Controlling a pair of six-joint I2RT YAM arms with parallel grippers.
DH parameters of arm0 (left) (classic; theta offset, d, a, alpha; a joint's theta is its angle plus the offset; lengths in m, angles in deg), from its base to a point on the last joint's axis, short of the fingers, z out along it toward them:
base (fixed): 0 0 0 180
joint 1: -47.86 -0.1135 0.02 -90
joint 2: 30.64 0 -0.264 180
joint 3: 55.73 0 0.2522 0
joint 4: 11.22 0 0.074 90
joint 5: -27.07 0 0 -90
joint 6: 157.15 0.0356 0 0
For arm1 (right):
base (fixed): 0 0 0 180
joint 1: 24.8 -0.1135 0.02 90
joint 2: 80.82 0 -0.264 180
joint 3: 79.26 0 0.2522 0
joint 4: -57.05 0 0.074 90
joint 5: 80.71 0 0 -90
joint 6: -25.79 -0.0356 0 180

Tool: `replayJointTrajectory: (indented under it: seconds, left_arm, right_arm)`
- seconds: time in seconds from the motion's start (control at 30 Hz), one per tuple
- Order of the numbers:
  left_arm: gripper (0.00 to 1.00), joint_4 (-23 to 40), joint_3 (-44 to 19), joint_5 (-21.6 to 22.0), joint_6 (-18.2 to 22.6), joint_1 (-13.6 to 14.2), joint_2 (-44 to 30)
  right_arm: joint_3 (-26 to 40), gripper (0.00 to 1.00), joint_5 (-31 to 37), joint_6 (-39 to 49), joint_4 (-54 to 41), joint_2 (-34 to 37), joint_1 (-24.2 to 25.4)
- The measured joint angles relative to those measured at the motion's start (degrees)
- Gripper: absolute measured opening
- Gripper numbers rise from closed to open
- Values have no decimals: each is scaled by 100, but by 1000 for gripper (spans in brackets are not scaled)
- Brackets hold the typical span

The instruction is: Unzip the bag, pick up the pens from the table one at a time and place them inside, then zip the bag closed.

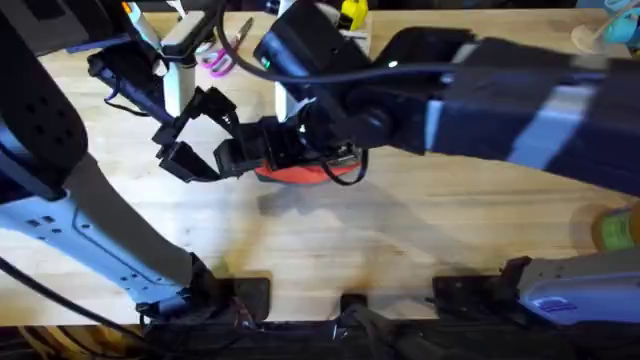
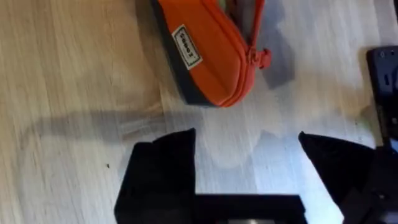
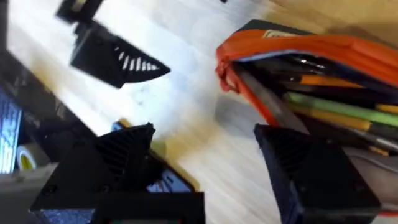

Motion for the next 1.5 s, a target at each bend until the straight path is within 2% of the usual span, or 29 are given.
replayJointTrajectory:
  seconds: [0.17,0.2,0.33,0.4,0.6,0.9,1.07,1.2,1.27,1.4,1.5]
  left_arm:
    - [994,-175,0,-2,8,-48,-3]
    - [993,-180,0,-2,8,-126,-3]
    - [993,-180,0,-2,8,-188,-3]
    - [993,-180,0,-2,8,-188,-3]
    - [993,-180,0,-3,8,-188,-3]
    - [993,-180,0,-3,8,-188,-3]
    - [993,-175,0,-4,8,-188,-3]
    - [993,-153,0,-4,8,-188,-3]
    - [993,-153,0,-4,8,-188,-4]
    - [993,-147,0,-11,8,-188,-3]
    - [993,-140,0,-24,8,-188,-3]
  right_arm:
    - [0,994,269,-263,481,484,-18]
    - [0,994,413,-368,801,665,-18]
    - [0,989,770,-590,1096,791,-44]
    - [0,937,900,-672,1205,824,-46]
    - [0,680,1119,-867,1239,877,-67]
    - [0,631,1201,-1108,1280,1051,-306]
    - [0,474,1209,-1242,1267,1157,-337]
    - [0,275,1207,-1308,1230,1166,-303]
    - [0,235,1207,-1320,1230,1170,-281]
    - [0,74,1200,-1354,1225,1176,-211]
    - [0,35,1196,-1371,1226,1177,-166]
